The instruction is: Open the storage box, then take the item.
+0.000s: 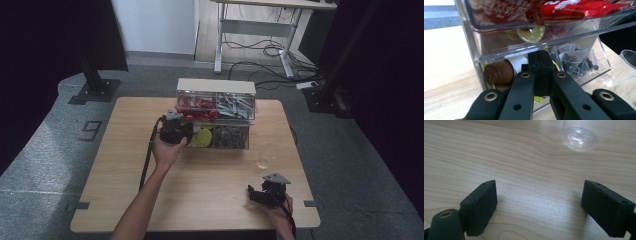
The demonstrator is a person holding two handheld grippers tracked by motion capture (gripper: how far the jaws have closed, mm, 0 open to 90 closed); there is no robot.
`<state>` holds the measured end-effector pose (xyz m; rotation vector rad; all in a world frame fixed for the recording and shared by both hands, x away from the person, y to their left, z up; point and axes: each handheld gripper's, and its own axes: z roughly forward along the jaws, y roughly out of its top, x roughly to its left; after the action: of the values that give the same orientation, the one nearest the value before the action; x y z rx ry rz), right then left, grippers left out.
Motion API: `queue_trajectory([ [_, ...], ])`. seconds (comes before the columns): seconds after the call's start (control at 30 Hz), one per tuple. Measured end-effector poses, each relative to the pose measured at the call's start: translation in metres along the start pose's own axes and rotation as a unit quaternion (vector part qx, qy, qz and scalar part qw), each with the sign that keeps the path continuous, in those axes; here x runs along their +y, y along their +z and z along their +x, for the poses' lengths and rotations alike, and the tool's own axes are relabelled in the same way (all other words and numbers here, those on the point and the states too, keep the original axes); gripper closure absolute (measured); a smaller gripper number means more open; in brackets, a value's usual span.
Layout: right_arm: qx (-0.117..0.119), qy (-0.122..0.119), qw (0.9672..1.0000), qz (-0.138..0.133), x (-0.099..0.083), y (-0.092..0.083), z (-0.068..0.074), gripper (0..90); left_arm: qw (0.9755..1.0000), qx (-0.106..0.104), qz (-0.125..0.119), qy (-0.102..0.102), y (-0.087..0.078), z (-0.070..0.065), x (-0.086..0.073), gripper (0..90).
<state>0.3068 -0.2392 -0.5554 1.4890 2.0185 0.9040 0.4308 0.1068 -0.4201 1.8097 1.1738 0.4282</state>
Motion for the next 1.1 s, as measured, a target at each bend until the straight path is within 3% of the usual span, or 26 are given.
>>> queue_trajectory([
  [0.43,0.0,0.0,1.0,-0.001,0.0,0.0,0.0,14.0,1.0,-0.003,-0.002,0.004,0.0,-0.004,0.0,90.0],
  [0.67,-0.004,0.004,0.9999,-0.009,-0.001,-0.002,-0.002,21.6,0.9999,-0.01,-0.008,0.009,-0.002,-0.008,0.0,90.0],
  [0.9,0.005,-0.001,0.9995,-0.031,-0.002,-0.008,0.004,26.8,0.9998,-0.012,-0.01,0.008,-0.004,-0.008,0.001,90.0],
  [1.1,0.031,0.006,0.9968,-0.074,0.007,-0.022,0.011,32.0,0.9997,-0.015,-0.017,0.007,-0.007,-0.005,0.001,90.0],
])
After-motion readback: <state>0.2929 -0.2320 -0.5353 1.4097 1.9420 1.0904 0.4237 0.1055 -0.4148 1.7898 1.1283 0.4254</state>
